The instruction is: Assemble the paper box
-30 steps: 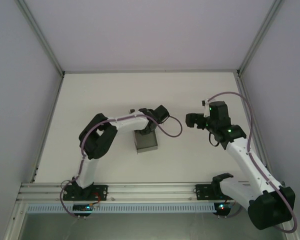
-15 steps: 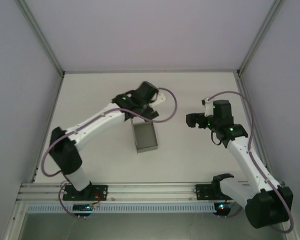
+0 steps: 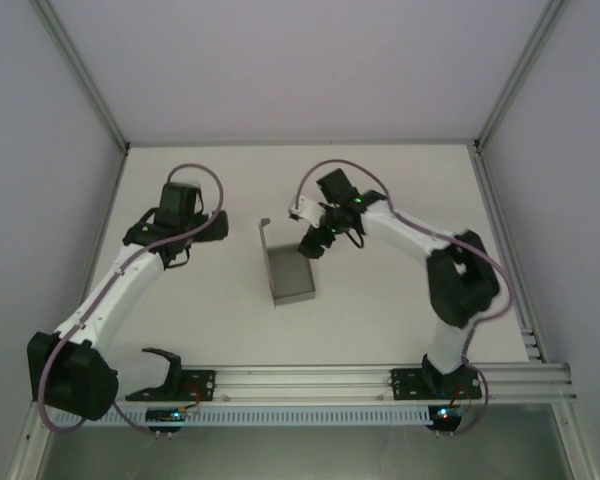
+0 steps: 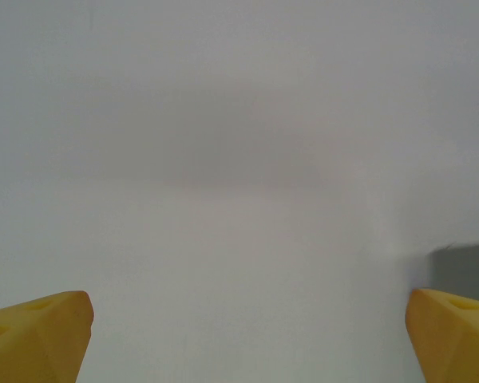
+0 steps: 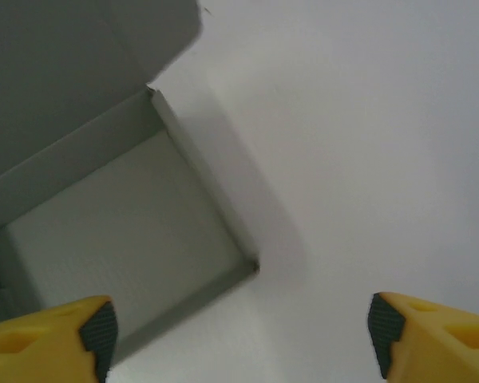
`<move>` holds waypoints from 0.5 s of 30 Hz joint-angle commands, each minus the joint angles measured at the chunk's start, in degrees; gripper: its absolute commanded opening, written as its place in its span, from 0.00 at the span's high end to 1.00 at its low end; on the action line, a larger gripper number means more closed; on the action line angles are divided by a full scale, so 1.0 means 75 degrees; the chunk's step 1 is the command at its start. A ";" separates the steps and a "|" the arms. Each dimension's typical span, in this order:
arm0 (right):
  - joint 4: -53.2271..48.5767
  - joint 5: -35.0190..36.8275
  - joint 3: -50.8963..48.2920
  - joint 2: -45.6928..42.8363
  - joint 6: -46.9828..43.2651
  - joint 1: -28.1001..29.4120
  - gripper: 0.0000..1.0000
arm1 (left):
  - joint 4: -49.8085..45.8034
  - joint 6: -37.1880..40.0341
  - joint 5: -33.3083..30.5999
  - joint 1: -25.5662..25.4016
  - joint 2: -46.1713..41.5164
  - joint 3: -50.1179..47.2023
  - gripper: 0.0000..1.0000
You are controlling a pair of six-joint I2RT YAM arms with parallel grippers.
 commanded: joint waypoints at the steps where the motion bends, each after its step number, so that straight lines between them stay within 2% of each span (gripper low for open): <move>1: -0.1142 -0.0345 0.1118 0.0987 -0.1224 0.0173 0.25 | -0.0077 -0.0945 0.0862 0.0260 -0.0396 -0.0531 0.00; 8: -0.0911 -0.0292 0.1878 0.2145 -0.0783 0.0427 0.44 | -0.0083 -0.0888 0.0632 0.0403 -0.0843 -0.0928 0.00; 11: -0.0552 0.0166 0.1784 0.2246 -0.0284 0.0514 0.59 | -0.0118 -0.0871 0.0522 0.0446 -0.0859 -0.0864 0.00; 15: 0.0297 0.1105 0.1289 0.2073 0.0908 0.0522 0.72 | -0.0161 -0.0888 0.0465 0.0440 -0.0832 -0.0817 0.00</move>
